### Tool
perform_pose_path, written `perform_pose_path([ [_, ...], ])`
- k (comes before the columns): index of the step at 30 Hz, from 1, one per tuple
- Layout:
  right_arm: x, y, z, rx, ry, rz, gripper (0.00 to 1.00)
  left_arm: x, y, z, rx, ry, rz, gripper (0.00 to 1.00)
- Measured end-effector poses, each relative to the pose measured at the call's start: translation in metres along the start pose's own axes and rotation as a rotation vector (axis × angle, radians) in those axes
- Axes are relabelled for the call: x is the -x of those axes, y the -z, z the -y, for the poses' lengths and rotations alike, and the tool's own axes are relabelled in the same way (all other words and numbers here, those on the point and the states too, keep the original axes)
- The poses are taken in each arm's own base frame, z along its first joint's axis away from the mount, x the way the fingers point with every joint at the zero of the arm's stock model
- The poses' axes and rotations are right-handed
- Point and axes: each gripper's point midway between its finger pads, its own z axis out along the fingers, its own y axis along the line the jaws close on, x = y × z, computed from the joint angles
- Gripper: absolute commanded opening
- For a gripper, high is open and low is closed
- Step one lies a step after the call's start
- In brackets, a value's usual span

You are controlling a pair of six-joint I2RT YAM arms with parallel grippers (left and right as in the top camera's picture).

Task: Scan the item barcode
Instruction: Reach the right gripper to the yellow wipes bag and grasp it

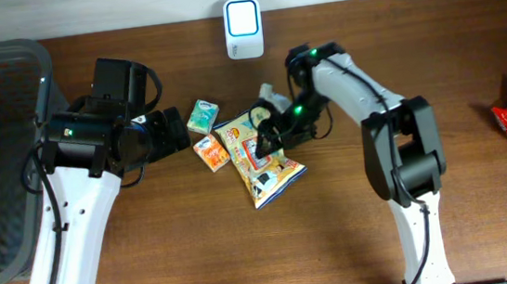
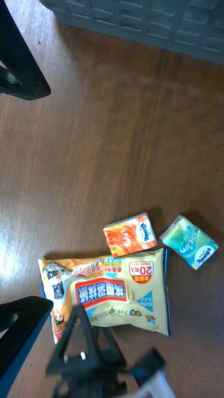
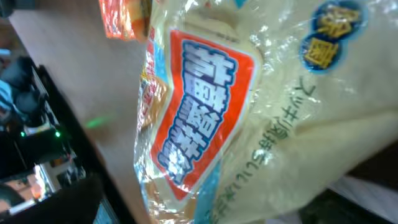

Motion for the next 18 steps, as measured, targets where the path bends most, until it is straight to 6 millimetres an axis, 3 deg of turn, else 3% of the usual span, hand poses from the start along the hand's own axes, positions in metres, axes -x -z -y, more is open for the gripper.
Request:
perform_pose_path([
  [1, 0.0, -0.004, -0.002, -0.001, 0.011, -0.005, 0.55, 0.0, 0.0, 0.0, 0.0, 0.0, 0.0, 0.99],
  [4, 0.001, -0.008, -0.003, -0.001, 0.018, -0.008, 0.31, 0.0, 0.0, 0.0, 0.0, 0.0, 0.0, 0.99],
  [6, 0.001, -0.008, -0.003, -0.001, 0.013, -0.007, 0.04, 0.0, 0.0, 0.0, 0.0, 0.0, 0.0, 0.99],
  [10, 0.001, -0.008, -0.003, -0.001, 0.006, -0.008, 0.04, 0.0, 0.0, 0.0, 0.0, 0.0, 0.0, 0.99],
  [11, 0.001, -0.008, -0.003, -0.002, -0.006, -0.008, 0.08, 0.0, 0.0, 0.0, 0.0, 0.0, 0.0, 0.99],
  [12, 0.0, -0.008, -0.003, -0.002, -0.02, -0.011, 0.2, 0.0, 0.0, 0.0, 0.0, 0.0, 0.0, 0.99],
  [14, -0.006, -0.008, -0.004, -0.001, -0.065, -0.035, 0.57, 0.0, 0.0, 0.0, 0.0, 0.0, 0.0, 0.99],
  [15, -0.011, -0.007, -0.005, 0.003, -0.096, -0.052, 0.83, 0.0, 0.0, 0.0, 0.0, 0.0, 0.0, 0.99],
  [16, -0.018, -0.007, -0.008, 0.011, -0.126, -0.08, 0.99, 0.0, 0.0, 0.0, 0.0, 0.0, 0.0, 0.99],
  [18, -0.028, -0.006, -0.012, 0.021, -0.168, -0.118, 0.99, 0.0, 0.0, 0.0, 0.0, 0.0, 0.0, 0.99],
])
